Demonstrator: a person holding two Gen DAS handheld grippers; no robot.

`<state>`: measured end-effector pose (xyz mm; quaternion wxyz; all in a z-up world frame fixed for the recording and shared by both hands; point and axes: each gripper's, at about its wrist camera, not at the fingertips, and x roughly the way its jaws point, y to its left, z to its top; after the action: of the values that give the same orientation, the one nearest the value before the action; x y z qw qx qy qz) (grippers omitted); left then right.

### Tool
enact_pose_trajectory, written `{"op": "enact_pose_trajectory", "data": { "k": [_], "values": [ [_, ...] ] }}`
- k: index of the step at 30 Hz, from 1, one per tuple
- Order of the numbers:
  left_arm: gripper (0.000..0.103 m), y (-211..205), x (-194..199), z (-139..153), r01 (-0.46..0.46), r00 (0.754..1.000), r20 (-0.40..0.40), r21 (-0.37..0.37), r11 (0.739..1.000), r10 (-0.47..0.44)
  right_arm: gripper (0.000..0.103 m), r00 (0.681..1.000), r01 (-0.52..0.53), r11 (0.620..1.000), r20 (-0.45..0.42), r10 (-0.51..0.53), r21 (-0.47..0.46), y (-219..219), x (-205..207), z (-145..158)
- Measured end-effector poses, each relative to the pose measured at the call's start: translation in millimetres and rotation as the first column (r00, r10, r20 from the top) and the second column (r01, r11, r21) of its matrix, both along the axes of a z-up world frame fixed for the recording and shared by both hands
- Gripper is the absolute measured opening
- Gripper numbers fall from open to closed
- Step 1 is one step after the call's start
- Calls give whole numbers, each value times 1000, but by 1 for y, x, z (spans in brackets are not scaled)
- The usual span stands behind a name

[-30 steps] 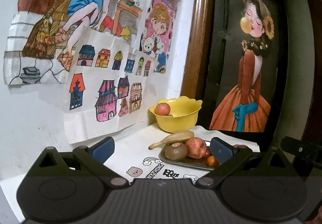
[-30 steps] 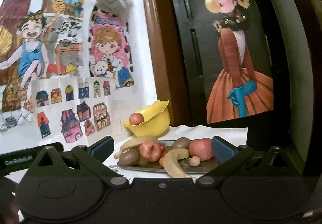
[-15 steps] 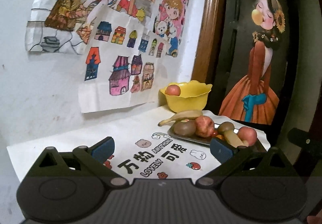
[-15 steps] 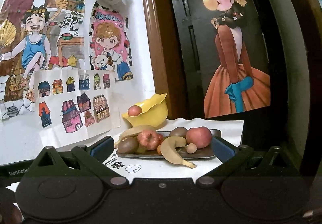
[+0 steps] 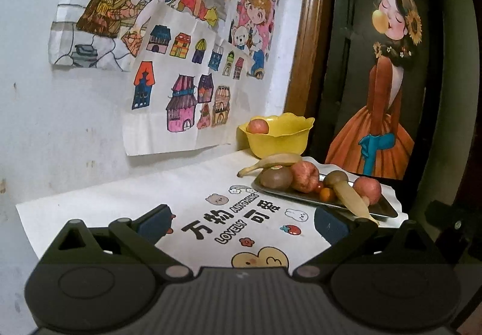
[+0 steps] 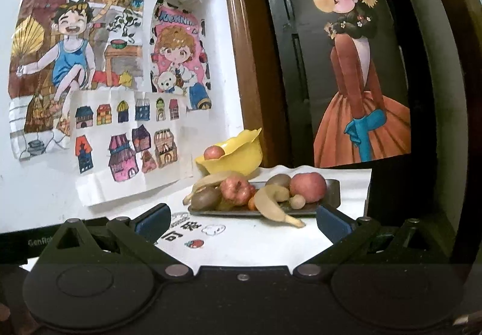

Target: Organize fruits

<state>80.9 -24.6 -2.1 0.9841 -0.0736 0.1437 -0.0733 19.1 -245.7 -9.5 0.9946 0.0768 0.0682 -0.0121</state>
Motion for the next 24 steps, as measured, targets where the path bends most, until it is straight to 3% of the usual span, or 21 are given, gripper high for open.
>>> {"op": "enact_pose_trajectory", "data": {
  "k": [15,20,24],
  "values": [
    [103,3,3,-7,35,999,-3,12,999,-34,102,997,60,998,-56,-61,-34,8,11,-12],
    [103,3,5,-5,40,998,43,75,996,-44,102,994,73,997,-76,-73,-9,6,18,-14],
    [103,8,11,-8,57,997,39,65,996,-60,102,993,53,998,-104,-48,41,5,26,-16]
  ]
}}
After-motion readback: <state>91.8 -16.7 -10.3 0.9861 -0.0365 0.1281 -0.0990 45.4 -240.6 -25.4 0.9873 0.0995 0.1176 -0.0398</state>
